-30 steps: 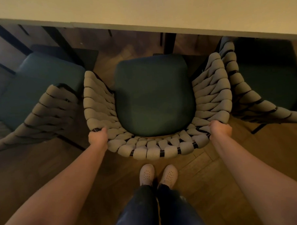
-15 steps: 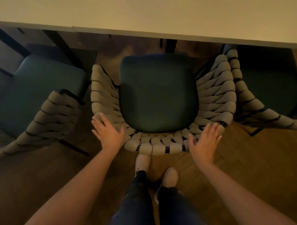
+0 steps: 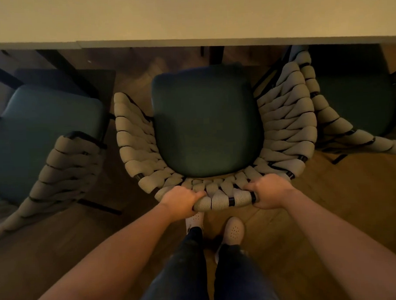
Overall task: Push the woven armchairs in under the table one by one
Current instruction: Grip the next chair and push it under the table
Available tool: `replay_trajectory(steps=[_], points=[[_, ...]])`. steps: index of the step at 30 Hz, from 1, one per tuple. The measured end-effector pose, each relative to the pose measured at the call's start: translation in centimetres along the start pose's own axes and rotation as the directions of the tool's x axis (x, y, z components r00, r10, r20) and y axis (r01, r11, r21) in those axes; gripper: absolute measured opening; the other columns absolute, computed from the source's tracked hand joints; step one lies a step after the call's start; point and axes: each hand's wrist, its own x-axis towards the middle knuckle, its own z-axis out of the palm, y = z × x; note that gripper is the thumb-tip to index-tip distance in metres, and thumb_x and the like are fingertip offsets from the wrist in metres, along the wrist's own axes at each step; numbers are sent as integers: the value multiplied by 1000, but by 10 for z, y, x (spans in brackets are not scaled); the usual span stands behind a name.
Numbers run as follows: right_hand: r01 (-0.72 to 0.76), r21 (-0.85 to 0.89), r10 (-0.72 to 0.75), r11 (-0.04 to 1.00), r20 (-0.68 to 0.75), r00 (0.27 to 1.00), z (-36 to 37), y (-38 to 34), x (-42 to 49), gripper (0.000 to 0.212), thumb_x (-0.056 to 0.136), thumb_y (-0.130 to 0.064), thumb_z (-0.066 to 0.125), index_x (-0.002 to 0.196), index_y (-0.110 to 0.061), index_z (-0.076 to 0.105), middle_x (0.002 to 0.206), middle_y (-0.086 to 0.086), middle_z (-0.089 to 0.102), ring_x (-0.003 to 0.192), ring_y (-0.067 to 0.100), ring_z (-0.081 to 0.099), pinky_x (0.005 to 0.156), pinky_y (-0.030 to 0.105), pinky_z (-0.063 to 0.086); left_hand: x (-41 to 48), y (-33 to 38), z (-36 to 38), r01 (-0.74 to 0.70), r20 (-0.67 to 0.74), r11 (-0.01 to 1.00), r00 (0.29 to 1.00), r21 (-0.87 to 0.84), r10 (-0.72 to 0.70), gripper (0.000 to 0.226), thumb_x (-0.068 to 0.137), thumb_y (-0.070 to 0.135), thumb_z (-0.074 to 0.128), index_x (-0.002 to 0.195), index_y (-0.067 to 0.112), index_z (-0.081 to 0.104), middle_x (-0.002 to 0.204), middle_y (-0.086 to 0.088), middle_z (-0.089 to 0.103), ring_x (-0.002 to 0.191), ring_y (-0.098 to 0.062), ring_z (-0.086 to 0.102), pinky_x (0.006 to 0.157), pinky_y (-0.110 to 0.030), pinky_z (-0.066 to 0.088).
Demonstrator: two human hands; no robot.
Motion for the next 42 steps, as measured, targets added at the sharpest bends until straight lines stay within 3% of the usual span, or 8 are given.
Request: replay_trajectory(steps=[12,21,33,37,40,42], points=[[-83,47,87,995,-90,992,-38,-2,50,24,88,-40,57,110,-33,62,83,-11,60,76,8,57,71,23,47,28,-72,-48,-55,6,998,998,7,55,47,94,40,54,139,30,43,109,5,65,95,-10,62,88,-26,50],[-95,71,104,993,-139,985,-67,7,90,24,86,-47,57,104,-33,62,82,-10,62,77,9,61,73,27,53,53,-120,-85,-81,30,994,996,67,79,42,95,42,54,134,28,46,110,5,65,96,-9,60,84,-21,42],[-77,25,80,997,-147,986,-70,11,94,28,86,-52,56,107,-34,61,78,-12,61,71,6,58,65,22,47,57,-124,-79,-67,8,984,998,165,67,50,94,46,53,138,27,41,110,4,63,94,-12,61,78,-22,44],[-63,67,74,996,-170,983,-74,11,91,36,86,-52,57,119,-37,56,84,-13,61,74,6,58,66,23,47,53,-118,-74,50,-48,986,998,158,-42,48,91,43,58,134,25,46,122,2,59,107,-16,59,93,-33,49],[-82,99,96,992,-140,985,-75,10,90,49,84,-55,59,130,-40,50,98,-10,65,87,10,61,76,30,53,45,-108,-66,152,-118,967,984,202,-130,52,90,41,60,136,22,47,138,-3,50,133,-22,42,116,-45,25],[-98,127,114,987,-128,985,-74,10,89,52,83,-53,62,132,-40,48,104,-11,64,93,10,61,79,31,51,37,-100,-60,202,-182,961,969,190,-168,59,90,40,60,142,22,41,148,-5,40,143,-25,27,120,-48,11]])
